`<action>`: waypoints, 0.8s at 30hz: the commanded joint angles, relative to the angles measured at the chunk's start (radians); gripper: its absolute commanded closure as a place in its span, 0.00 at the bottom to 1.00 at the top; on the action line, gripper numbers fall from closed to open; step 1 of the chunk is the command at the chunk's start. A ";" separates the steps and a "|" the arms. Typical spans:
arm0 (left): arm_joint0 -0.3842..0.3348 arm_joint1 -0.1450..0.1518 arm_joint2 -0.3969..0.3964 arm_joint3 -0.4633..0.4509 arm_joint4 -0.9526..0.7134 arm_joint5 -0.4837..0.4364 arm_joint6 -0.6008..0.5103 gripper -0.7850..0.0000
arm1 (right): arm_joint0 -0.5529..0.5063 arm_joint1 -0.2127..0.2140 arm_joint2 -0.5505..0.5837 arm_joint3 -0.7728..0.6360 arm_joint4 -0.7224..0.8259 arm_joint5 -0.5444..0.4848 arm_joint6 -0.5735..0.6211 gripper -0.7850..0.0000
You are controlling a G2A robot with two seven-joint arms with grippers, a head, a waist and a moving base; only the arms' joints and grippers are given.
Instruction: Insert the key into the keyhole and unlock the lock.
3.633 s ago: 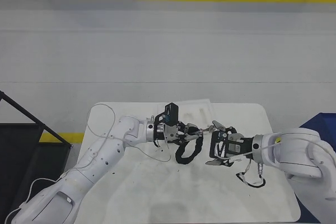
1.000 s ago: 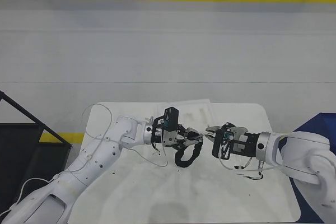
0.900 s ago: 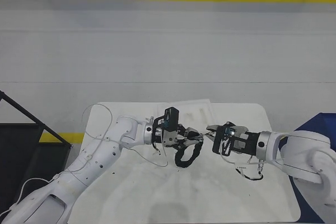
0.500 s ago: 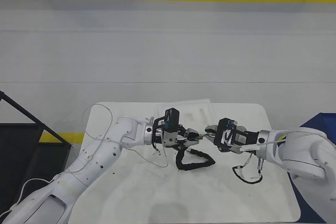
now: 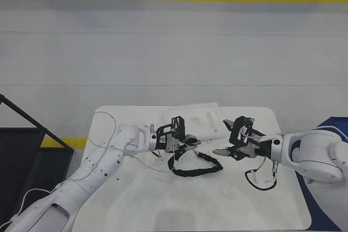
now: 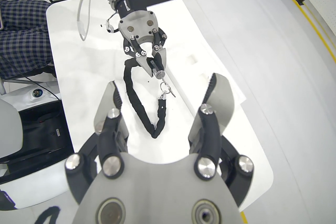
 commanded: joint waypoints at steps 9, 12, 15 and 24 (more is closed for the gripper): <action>-0.032 -0.032 0.071 0.112 -0.040 0.007 -0.193 1.00 | -0.019 0.003 0.003 0.040 0.023 -0.030 -0.041 0.00; -0.045 -0.046 0.096 0.142 -0.052 0.017 -0.233 1.00 | -0.017 0.002 -0.003 0.064 0.028 -0.038 -0.063 0.00; -0.060 -0.061 0.122 0.181 -0.060 0.012 -0.274 1.00 | -0.015 0.000 -0.012 0.087 0.038 -0.047 -0.084 0.00; -0.085 -0.098 0.165 0.283 -0.091 0.001 -0.279 0.00 | -0.001 -0.006 -0.041 0.141 0.061 -0.083 -0.145 0.00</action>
